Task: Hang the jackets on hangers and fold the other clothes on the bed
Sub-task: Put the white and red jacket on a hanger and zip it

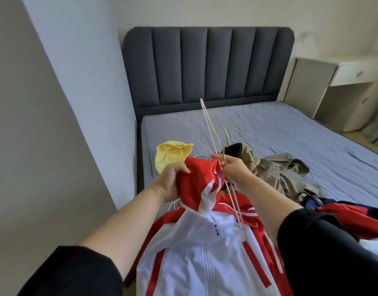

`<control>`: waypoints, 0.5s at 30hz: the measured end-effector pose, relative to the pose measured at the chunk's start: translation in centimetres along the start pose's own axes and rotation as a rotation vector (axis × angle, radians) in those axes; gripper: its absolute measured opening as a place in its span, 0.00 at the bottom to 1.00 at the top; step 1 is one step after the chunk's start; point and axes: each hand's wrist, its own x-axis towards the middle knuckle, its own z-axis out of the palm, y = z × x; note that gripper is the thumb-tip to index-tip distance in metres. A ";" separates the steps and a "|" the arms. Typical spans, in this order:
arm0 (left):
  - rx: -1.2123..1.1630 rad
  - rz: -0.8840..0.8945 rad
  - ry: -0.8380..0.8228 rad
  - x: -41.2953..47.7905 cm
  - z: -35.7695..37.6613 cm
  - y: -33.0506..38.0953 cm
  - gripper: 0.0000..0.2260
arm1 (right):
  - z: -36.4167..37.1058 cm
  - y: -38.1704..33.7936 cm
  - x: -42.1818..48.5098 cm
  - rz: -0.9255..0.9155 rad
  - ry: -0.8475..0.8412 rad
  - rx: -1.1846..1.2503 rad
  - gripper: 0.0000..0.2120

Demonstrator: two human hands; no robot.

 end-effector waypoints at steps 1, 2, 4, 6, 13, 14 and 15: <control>0.032 -0.009 -0.021 -1.0 0.5 0.2 0.14 | 0.6 0.0 -0.8 -0.001 -0.016 -0.026 0.26; 0.066 -0.018 -0.046 -2.2 1.0 0.2 0.17 | 1.2 0.0 -1.6 0.000 -0.026 -0.064 0.23; 0.127 -0.046 -0.087 -4.1 1.6 0.2 0.24 | 1.7 0.1 -2.9 -0.002 -0.035 -0.130 0.15; 0.168 -0.045 -0.073 -5.8 1.8 0.3 0.23 | 1.8 -0.4 -4.2 -0.002 -0.043 -0.193 0.10; 0.245 -0.014 -0.044 -9.1 2.6 0.7 0.18 | 1.1 -2.0 -7.7 0.001 -0.188 -0.264 0.24; 0.248 -0.012 -0.063 -9.3 3.1 0.9 0.17 | 1.4 -1.9 -8.1 0.032 -0.217 -0.266 0.27; 0.257 -0.013 -0.084 -9.5 3.6 1.2 0.16 | 1.7 -1.7 -8.5 0.051 -0.229 -0.271 0.27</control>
